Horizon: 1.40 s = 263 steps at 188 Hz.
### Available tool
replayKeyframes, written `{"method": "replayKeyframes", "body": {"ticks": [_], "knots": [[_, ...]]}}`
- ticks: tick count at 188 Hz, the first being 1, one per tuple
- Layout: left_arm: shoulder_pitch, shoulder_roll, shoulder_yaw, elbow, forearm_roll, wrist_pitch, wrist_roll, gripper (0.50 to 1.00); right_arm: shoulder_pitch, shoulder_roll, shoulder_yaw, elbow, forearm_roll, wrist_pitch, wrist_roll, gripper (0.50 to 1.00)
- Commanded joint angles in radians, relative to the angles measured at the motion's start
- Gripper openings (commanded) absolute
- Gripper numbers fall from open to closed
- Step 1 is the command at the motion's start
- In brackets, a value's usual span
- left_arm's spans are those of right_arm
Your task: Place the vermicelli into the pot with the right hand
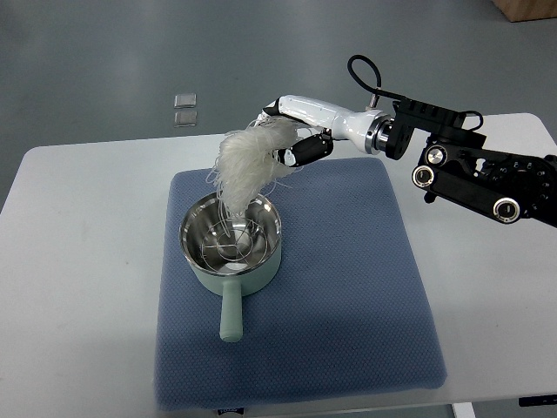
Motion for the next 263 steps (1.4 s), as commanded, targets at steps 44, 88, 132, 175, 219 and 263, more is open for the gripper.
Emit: {"method": "replayKeyframes", "body": {"ticks": [44, 88, 132, 175, 219, 263], "knots": [[-0.005, 0.000, 0.000, 0.000, 0.000, 0.000, 0.000, 1.000, 0.004, 0.045, -0.061, -0.001, -0.072, -0.001, -0.001, 0.500], [-0.006, 0.000, -0.001, -0.002, 0.000, 0.000, 0.000, 1.000, -0.002, 0.038, -0.056, -0.003, -0.071, -0.008, 0.002, 0.776], [-0.006, 0.000, -0.001, 0.000, 0.000, 0.001, 0.000, 1.000, -0.002, 0.030, -0.044, -0.003, -0.065, -0.010, 0.002, 0.844], [-0.006, 0.000, -0.001, 0.000, 0.000, 0.001, 0.000, 1.000, -0.004, -0.004, 0.028, -0.003, -0.049, -0.008, 0.002, 0.846], [-0.006, 0.000, 0.000, 0.003, 0.000, 0.001, 0.000, 1.000, -0.033, -0.063, 0.114, -0.046, 0.124, -0.010, -0.003, 0.846], [-0.006, 0.000, 0.000, 0.003, 0.000, 0.001, 0.000, 1.000, -0.171, -0.064, 0.301, -0.169, 0.244, -0.013, -0.009, 0.846]]}}
